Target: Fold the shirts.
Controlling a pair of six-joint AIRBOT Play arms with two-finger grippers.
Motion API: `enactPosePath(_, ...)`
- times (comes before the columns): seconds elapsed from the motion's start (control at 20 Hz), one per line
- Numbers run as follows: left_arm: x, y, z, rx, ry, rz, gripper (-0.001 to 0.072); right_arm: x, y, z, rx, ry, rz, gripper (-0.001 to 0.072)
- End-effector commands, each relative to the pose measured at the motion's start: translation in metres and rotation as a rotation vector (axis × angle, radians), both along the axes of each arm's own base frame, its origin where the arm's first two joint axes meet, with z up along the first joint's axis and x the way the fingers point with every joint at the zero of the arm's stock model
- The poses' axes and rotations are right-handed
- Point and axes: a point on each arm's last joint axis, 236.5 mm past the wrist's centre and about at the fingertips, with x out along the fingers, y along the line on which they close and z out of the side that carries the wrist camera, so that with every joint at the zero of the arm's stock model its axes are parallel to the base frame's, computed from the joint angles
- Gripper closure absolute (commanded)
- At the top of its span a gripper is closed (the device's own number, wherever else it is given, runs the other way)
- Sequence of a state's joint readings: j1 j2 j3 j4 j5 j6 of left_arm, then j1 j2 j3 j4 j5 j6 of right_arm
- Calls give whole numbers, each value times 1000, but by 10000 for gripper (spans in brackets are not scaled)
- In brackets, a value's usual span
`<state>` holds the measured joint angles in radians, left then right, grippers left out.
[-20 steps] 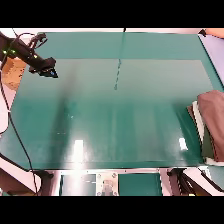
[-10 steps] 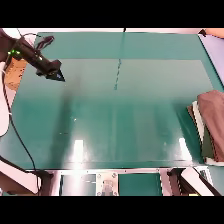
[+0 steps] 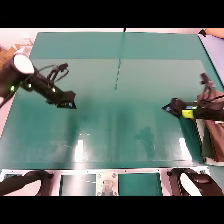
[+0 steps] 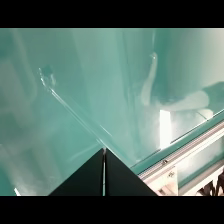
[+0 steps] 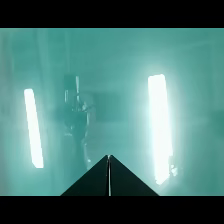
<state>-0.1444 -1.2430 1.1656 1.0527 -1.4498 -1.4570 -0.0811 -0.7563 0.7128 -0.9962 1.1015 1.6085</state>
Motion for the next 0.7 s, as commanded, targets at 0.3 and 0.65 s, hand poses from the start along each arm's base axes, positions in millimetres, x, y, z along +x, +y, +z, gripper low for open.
enactPosePath(0.3, -13, -2, -4, -15, -55, 65, 681, -2, 38, -10, -23, -62, 119, 693)
enactPosePath(0.65, -13, -3, -3, -18, -55, 65, 681, -1, 38, -10, -22, -62, 119, 693)
